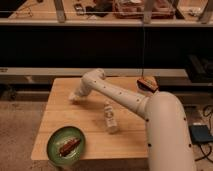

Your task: Wipe the white sponge on the table

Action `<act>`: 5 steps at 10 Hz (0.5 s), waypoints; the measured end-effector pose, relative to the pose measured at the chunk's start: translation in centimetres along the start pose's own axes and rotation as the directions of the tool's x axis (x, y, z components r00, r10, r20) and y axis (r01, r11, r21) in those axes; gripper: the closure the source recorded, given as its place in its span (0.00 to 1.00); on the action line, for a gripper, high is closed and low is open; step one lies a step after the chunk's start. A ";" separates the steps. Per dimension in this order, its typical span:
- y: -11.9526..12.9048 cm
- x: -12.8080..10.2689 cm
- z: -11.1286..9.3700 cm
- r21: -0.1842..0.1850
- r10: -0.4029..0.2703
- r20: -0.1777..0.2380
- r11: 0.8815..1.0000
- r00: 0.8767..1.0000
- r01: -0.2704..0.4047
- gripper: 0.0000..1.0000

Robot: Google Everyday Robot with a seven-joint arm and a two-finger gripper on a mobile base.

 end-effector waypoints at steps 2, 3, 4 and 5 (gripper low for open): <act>1.8 -3.9 1.2 -0.030 -0.059 0.036 0.998 0.998 0.060 0.82; 3.4 -5.5 1.7 -0.052 -0.092 0.054 0.994 0.994 0.094 0.82; 5.5 -6.9 2.1 -0.079 -0.130 0.072 0.988 0.989 0.135 0.82; 6.9 -7.4 2.1 -0.097 -0.153 0.084 0.982 0.985 0.161 0.82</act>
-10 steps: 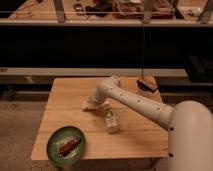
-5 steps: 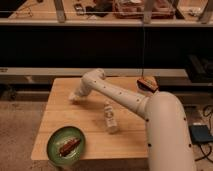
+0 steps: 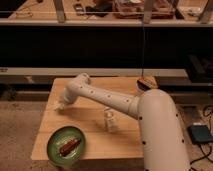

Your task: Wipe the white sponge on the table

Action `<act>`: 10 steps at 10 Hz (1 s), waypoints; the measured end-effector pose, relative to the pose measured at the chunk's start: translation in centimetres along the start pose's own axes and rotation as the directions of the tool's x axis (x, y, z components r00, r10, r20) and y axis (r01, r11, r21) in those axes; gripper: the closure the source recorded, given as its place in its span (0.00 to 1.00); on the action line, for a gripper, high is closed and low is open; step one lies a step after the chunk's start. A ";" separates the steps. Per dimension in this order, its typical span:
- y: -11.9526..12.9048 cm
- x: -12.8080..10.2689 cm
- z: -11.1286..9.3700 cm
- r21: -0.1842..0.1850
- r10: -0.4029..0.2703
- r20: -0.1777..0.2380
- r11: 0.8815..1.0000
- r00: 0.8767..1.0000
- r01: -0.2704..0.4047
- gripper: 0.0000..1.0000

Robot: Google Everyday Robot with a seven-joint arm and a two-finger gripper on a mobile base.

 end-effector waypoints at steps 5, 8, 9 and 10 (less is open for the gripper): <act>7.1 2.3 -3.5 -0.082 0.009 0.039 0.997 0.999 -0.006 0.82; 9.4 8.5 -6.1 -0.094 0.072 -0.026 0.993 0.997 -0.074 0.82; 9.3 11.0 -6.8 -0.084 0.095 -0.062 0.991 0.994 -0.100 0.82; 8.8 12.7 -7.3 -0.069 0.116 -0.087 0.990 0.989 -0.123 0.82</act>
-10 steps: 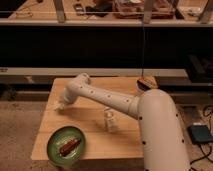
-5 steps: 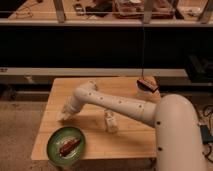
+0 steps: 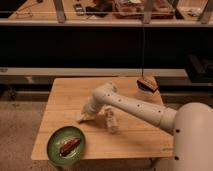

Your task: Wipe the white sponge on the table

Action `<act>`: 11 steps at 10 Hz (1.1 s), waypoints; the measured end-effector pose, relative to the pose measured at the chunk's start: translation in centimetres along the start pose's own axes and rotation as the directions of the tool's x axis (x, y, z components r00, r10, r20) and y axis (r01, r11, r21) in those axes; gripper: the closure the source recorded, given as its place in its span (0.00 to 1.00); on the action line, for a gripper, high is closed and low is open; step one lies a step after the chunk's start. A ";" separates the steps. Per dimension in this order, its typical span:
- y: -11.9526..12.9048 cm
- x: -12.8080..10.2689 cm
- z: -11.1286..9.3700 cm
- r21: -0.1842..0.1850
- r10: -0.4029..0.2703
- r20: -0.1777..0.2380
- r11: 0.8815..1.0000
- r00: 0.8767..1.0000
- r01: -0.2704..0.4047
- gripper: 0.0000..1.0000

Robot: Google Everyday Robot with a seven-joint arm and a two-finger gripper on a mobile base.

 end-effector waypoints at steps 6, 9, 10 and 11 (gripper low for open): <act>-10.3 4.7 -0.7 0.137 0.123 -0.134 0.985 0.983 -0.105 0.82; -13.0 -0.4 2.1 0.133 0.098 -0.120 0.988 0.988 -0.082 0.82; -13.4 -2.9 3.1 0.125 0.080 -0.097 0.990 0.992 -0.067 0.82; -13.4 -5.0 3.7 0.118 0.063 -0.075 0.992 0.995 -0.053 0.82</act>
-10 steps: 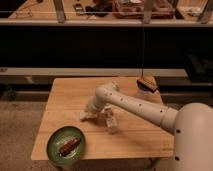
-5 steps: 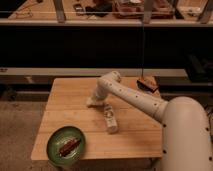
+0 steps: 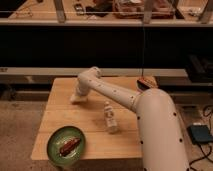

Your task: Wipe the white sponge on the table

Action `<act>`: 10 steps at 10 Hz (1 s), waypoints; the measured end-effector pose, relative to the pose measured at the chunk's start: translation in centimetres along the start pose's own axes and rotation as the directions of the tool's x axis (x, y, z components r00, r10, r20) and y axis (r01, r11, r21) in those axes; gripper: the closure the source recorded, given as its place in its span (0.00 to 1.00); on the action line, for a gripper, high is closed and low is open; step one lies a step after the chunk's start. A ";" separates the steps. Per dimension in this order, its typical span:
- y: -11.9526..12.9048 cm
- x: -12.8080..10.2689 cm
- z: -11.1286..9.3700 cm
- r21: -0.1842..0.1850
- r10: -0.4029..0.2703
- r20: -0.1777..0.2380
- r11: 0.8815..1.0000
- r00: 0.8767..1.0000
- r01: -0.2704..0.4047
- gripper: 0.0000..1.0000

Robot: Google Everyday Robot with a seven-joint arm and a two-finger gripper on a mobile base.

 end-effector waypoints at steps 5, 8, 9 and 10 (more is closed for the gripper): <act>7.1 -6.0 -0.1 -0.065 -0.131 0.129 0.988 0.983 0.140 0.82; 11.0 -1.9 -2.2 -0.095 -0.144 0.125 0.983 0.982 0.156 0.82; 11.6 -0.3 -2.8 -0.099 -0.135 0.114 0.984 0.984 0.147 0.82; 12.0 1.7 -3.5 -0.101 -0.119 0.097 0.987 0.988 0.129 0.82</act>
